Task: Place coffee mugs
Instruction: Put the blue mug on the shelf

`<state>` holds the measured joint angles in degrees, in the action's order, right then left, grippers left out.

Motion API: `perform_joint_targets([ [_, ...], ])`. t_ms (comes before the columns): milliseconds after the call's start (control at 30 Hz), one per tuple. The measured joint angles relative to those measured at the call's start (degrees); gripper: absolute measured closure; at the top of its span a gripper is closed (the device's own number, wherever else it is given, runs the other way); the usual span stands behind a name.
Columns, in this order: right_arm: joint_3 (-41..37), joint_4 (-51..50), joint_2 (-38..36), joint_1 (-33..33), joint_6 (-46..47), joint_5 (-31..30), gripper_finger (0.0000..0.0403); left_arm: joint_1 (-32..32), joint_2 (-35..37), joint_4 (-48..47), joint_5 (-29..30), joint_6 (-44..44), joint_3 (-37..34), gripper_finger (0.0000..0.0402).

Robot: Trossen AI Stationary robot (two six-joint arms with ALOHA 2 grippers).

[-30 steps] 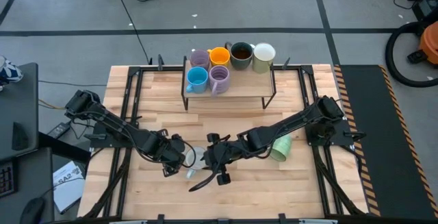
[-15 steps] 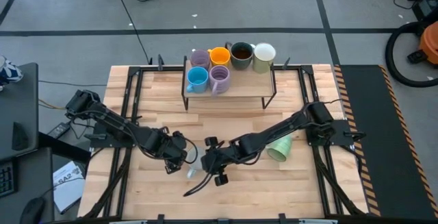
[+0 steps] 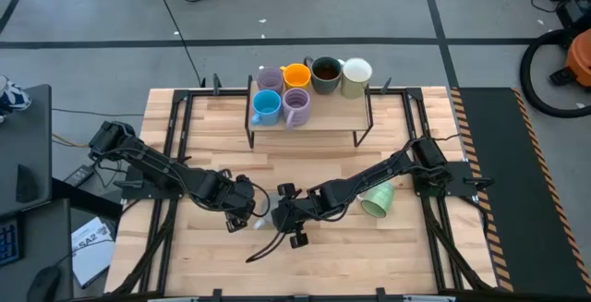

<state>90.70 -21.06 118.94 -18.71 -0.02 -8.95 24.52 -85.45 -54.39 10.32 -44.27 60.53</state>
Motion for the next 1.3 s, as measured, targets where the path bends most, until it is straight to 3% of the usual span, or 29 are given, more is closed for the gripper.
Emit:
perform_joint_targets([
  [233, 0.0, -0.53, -0.01, 0.43, 0.04, 0.06, 0.0264, 0.01, 0.0, 0.3, 0.0, 0.13, 0.0, 0.0232],
  [600, 0.07, -3.91, -0.47, 0.43, -0.47, 0.02, 0.0364, 0.01, 0.0, 0.36, 0.16, 2.05, 0.0, 0.0232],
  [900, -0.04, -12.49, -4.82, 0.42, -7.02, 4.34, 0.0364, 0.01, 0.02, 0.87, 2.62, 2.6, 0.0, 0.0232],
  [1300, -0.04, -29.55, -16.65, 2.46, -21.08, 5.67, 0.0364, -1.64, 0.02, 9.98, 3.44, 13.19, 0.0, 0.0232],
])
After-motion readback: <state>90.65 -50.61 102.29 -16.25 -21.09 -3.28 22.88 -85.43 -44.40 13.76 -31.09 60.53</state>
